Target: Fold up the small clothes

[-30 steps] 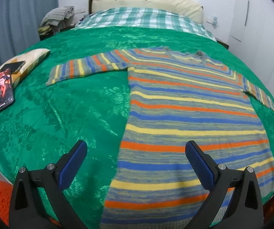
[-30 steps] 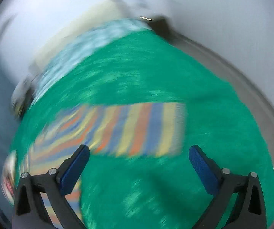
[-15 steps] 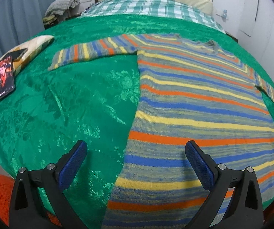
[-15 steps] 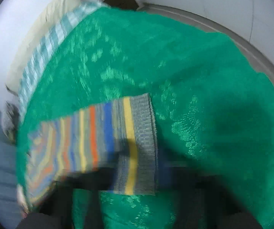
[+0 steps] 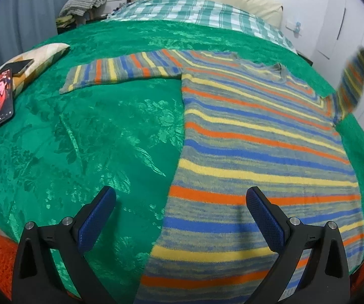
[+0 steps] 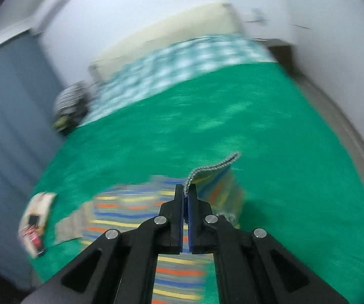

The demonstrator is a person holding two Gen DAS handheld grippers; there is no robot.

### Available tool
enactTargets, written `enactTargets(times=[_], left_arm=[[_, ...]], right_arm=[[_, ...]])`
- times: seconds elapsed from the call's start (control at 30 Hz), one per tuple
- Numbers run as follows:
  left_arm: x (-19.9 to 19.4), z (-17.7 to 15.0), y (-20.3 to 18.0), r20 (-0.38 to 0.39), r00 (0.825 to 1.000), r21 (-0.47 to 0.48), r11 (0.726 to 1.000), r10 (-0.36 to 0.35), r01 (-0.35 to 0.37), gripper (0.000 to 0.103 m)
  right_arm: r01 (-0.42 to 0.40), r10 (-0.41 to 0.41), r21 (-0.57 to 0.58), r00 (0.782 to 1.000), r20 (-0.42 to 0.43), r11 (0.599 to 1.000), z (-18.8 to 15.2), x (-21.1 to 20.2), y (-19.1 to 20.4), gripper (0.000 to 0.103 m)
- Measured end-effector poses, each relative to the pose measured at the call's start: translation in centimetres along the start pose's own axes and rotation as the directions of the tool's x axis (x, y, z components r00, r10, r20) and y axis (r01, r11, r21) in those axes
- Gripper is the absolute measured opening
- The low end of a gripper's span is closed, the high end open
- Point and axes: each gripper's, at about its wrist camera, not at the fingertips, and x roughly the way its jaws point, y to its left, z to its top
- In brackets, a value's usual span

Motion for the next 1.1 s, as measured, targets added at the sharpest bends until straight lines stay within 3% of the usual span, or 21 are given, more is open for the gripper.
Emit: enactTargets(times=[0.1,0.17,0.2,0.27,0.37,0.43,0.53,0.6,0.67,0.77,0.8,0.83,0.87,0.97,1.0,1.1], left_arm=[[0.1,-0.1,0.6,-0.006,1.000,-0.021,1.000,0.006,-0.006,0.102],[0.3,-0.2,0.9,-0.021,1.000,-0.029,1.000,0.004,-0.005,0.102],[0.4,-0.2,1.0,-0.029,1.000,-0.034,0.999,0.004,-0.005,0.102],[0.5,-0.2,1.3,-0.037,0.999,-0.045,0.999,0.002,-0.004,0.102],[0.5,0.0,1.8,-0.035,0.999,-0.065,0.998,-0.006,0.004,0.102],[0.6,0.2,2.1,-0.039,0.999,-0.084,0.996,-0.017,0.014,0.102],[1.1,0.4,2.6,-0.056,0.998,-0.120,0.992,-0.032,0.025,0.102],[1.3,0.4,2.9,-0.066,0.997,-0.146,0.989,-0.044,0.034,0.102],[1.4,0.4,3.0,-0.067,0.997,-0.157,0.987,-0.047,0.036,0.102],[1.6,0.4,2.7,-0.068,0.997,-0.143,0.990,-0.033,0.023,0.102],[1.7,0.3,2.5,-0.071,0.997,-0.133,0.991,-0.027,0.017,0.102],[1.7,0.2,2.4,-0.074,0.997,-0.120,0.993,-0.020,0.011,0.102],[1.8,0.2,2.2,-0.075,0.997,-0.108,0.994,-0.012,0.004,0.102],[1.6,-0.1,1.7,-0.073,0.997,-0.077,0.997,-0.006,0.000,0.102],[1.6,-0.1,1.6,-0.074,0.997,-0.070,0.998,-0.010,0.005,0.102],[1.8,0.0,1.3,-0.078,0.997,-0.054,0.999,-0.008,0.004,0.102]], right_arm=[[-0.077,0.073,-0.068,0.996,-0.059,0.995,0.1,4.8,6.1,0.002],[-0.138,0.131,-0.055,0.984,-0.120,0.989,-0.7,7.9,7.9,0.007],[-0.174,0.169,-0.015,0.968,-0.185,0.985,-1.2,10.1,8.6,0.014],[-0.203,0.207,0.043,0.954,-0.216,0.978,-2.8,11.6,8.7,0.058],[-0.224,0.236,0.083,0.954,-0.185,0.971,-3.4,11.6,7.2,0.059],[-0.179,0.190,0.076,0.963,-0.192,0.981,-3.4,11.3,6.1,0.059],[0.003,-0.006,-0.017,0.975,-0.222,1.000,-3.7,11.3,3.6,0.059],[0.126,-0.149,-0.101,0.951,-0.271,0.987,-5.3,12.3,1.3,0.059],[0.174,-0.213,-0.143,0.917,-0.337,0.974,-6.4,14.0,-0.2,0.059],[0.215,-0.264,-0.158,0.859,-0.440,0.964,-9.6,17.1,-2.9,0.058],[0.209,-0.251,-0.142,0.853,-0.457,0.968,-10.2,17.6,-3.5,0.052],[0.226,-0.261,-0.132,0.848,-0.462,0.965,-10.9,18.0,-4.4,0.013],[0.255,-0.282,-0.122,0.851,-0.442,0.959,-11.2,17.7,-5.4,0.007],[0.323,-0.302,-0.018,0.862,-0.407,0.946,-11.9,16.9,-8.9,0.002],[0.365,-0.342,-0.018,0.853,-0.393,0.931,-12.0,16.4,-9.9,0.000],[0.321,-0.287,0.029,0.881,-0.376,0.947,-11.2,15.3,-10.9,0.002]])
